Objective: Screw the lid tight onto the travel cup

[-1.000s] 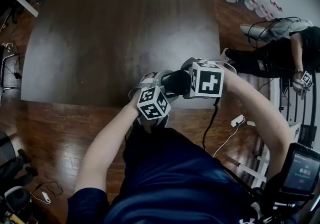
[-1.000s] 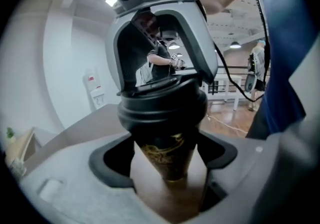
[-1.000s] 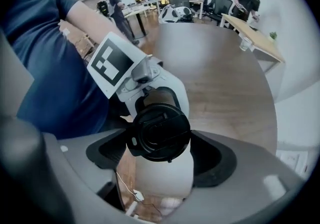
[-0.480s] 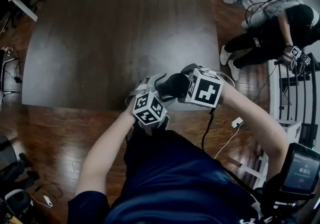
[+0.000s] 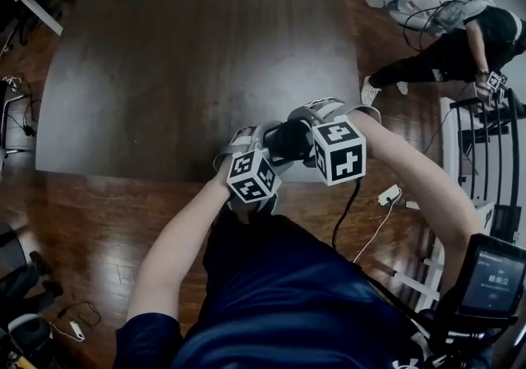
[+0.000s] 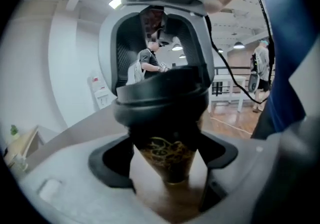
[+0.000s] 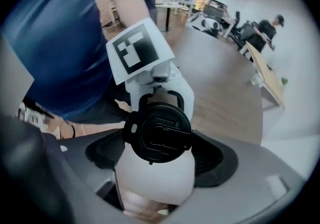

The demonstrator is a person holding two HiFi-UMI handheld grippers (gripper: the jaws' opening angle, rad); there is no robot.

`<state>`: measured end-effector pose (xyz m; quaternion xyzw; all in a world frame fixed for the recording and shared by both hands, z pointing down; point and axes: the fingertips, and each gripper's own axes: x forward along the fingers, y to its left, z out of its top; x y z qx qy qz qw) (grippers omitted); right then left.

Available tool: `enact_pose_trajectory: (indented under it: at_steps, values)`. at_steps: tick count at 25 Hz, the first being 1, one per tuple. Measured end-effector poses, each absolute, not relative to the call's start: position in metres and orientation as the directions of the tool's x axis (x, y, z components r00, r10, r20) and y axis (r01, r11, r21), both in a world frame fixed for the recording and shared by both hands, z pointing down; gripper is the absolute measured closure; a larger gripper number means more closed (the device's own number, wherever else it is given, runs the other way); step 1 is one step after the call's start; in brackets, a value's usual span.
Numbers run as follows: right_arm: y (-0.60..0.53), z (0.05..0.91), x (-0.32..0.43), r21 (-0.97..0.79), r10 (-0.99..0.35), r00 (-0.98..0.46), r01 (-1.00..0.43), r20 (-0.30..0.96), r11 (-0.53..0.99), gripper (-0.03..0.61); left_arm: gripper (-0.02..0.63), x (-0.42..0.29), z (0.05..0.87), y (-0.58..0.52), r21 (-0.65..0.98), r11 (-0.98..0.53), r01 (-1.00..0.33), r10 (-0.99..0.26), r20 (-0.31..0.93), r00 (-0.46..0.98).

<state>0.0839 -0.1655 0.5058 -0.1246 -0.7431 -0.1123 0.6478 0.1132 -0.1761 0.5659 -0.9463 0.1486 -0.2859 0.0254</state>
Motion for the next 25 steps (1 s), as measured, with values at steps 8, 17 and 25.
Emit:
enact_pose_trajectory:
  at_steps: [8,17,25]
  values:
    - [-0.169,0.506,0.084,-0.068,0.020,-0.185,-0.258,0.983,0.964,0.155,0.197,0.110,0.568,-0.169,-0.104,-0.896,-0.431,-0.417,0.526,0.741]
    - [-0.167,0.506,0.077,0.047,0.003,-0.141,0.356,0.990,0.933,0.144,0.174,0.104,0.567,-0.175,-0.046,-0.989,-0.142,-0.142,0.585,0.799]
    - [-0.175,0.503,0.070,0.032,-0.023,-0.262,0.030,0.965,0.999,0.172,0.224,0.108,0.561,-0.179,-0.048,-0.927,-0.371,-0.339,0.528,0.779]
